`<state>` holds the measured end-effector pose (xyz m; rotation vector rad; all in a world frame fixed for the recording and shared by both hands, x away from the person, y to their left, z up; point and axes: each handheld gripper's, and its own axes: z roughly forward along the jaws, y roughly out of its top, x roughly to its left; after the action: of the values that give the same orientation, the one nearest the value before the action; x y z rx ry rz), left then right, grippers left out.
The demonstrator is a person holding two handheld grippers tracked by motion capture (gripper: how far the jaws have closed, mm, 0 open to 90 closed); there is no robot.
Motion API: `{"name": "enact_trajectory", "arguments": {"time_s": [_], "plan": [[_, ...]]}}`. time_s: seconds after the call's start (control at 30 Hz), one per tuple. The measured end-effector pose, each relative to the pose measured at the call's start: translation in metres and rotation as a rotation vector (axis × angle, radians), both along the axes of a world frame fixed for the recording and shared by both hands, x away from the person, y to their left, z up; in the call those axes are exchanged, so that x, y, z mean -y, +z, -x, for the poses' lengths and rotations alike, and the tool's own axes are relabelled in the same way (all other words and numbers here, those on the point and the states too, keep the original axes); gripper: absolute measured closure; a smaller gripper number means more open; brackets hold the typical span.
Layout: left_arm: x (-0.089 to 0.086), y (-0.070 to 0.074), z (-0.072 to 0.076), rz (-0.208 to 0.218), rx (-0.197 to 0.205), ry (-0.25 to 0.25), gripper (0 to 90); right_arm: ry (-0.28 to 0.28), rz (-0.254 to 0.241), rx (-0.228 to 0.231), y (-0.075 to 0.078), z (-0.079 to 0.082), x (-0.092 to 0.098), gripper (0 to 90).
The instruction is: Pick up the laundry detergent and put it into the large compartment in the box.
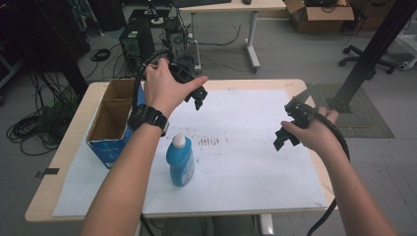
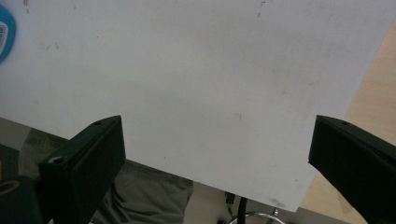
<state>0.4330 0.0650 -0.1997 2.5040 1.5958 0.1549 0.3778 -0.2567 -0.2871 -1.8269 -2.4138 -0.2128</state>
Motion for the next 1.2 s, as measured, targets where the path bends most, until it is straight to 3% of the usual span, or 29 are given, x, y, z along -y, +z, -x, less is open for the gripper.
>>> {"name": "enact_trajectory", "arguments": {"time_s": [0.3, 0.67, 1.2], "plan": [[-0.001, 0.002, 0.003, 0.004, 0.000, 0.001, 4.1, -0.006, -0.001, 0.014, 0.012, 0.004, -0.002, 3.8], [-0.003, 0.004, 0.010, 0.003, -0.002, -0.005, 4.2, 0.006, -0.012, 0.017, 0.017, 0.009, -0.005, 3.8], [-0.004, 0.007, 0.028, -0.013, -0.017, -0.010, 4.2, 0.034, -0.025, 0.001, 0.010, 0.016, -0.004, 3.9]]}}
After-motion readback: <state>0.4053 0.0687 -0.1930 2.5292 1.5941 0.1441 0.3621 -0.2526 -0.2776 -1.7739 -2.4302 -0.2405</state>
